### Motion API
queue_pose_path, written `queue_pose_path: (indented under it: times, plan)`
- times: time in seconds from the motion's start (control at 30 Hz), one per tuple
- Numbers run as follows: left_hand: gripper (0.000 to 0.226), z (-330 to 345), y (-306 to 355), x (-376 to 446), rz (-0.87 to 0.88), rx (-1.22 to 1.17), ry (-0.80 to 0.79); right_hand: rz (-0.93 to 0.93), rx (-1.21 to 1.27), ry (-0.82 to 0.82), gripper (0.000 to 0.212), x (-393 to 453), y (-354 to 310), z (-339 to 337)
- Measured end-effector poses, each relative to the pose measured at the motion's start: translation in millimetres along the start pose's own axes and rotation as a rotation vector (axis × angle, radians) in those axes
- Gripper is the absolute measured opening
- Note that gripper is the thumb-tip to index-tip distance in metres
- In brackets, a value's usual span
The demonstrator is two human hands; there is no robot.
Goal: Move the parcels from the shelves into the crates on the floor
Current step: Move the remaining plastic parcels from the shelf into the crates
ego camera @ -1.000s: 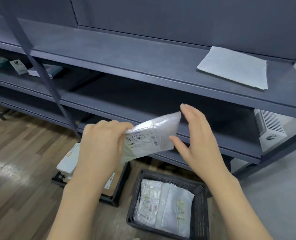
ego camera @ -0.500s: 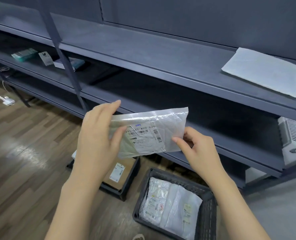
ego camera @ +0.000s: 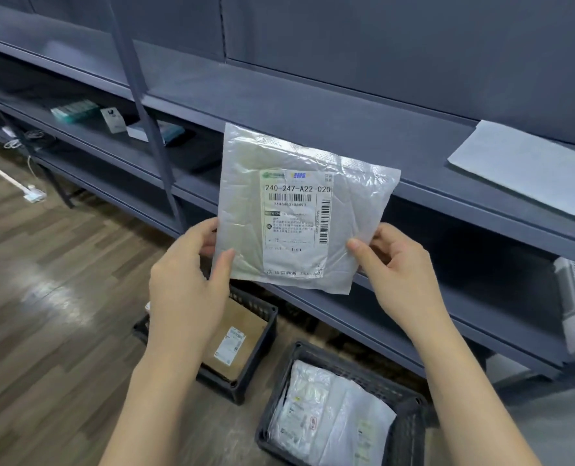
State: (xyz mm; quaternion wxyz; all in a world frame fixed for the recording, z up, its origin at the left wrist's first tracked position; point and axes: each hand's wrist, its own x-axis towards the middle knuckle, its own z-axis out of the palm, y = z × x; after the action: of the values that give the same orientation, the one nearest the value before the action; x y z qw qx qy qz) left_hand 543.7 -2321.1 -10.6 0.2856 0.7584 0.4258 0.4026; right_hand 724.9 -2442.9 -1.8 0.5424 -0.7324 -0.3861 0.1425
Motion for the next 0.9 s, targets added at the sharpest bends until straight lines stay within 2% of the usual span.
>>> queue_pose_path:
  times: [0.27,0.43,0.57,0.9]
  plan:
    - [0.027,-9,8,9,0.090,-0.160,0.144,-0.034,0.016,0.120,0.014,9,-18,5]
    - [0.025,-18,15,14,0.207,-0.180,0.181,-0.153,-0.032,0.293,0.016,7,-35,6]
    - [0.025,-26,21,23,0.287,-0.218,0.224,-0.233,-0.027,0.372,0.017,9,-50,6]
    - [0.026,-22,18,37,0.297,-0.285,0.173,-0.237,-0.046,0.446,0.019,11,-55,9]
